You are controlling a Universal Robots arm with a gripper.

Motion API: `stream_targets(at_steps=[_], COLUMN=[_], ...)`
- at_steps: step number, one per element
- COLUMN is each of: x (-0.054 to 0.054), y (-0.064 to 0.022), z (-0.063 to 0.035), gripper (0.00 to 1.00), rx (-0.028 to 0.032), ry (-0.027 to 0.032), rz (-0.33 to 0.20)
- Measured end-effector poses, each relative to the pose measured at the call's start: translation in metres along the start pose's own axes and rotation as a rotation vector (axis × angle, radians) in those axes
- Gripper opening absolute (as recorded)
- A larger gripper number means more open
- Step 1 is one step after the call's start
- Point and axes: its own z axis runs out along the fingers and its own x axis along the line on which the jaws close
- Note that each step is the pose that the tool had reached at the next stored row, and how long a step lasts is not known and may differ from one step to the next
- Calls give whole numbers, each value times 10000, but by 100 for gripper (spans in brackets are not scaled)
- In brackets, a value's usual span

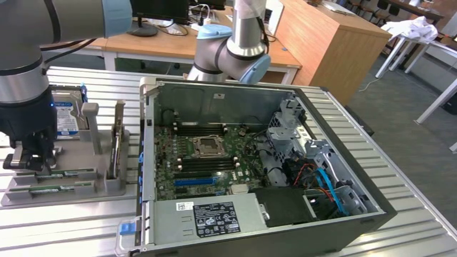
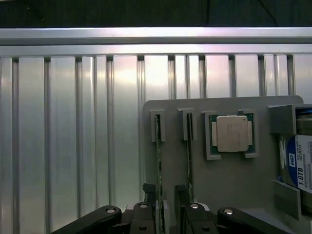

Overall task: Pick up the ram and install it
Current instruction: 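Pick up the ram and move it above insertion slot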

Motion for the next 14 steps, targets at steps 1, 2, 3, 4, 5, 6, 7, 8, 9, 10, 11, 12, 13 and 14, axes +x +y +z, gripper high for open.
stream_targets(at_steps=[1, 2, 3, 4, 5, 6, 7, 8, 9, 10, 11, 12, 13, 14], x=[0, 0, 0, 0, 1, 1, 1, 2, 2, 2, 2, 3, 3, 3], y=[0, 0, 0, 0, 0, 0, 0, -1, -1, -1, -2, -2, -3, -3], z=[0, 0, 0, 0, 0, 2, 7, 15, 23, 31, 40, 49, 59, 70], gripper=[30, 30, 30, 30, 30, 30, 30, 30, 30, 30, 30, 30, 30, 30], rx=[1, 1, 1, 1, 1, 1, 2, 2, 1, 1, 1, 1, 1, 2], ry=[-1, -1, 0, 0, 0, -1, -2, -2, -1, -1, -1, -1, 0, -1], rz=[1, 2, 1, 1, 0, 0, 0, 0, 0, 0, 0, 0, 0, 0])
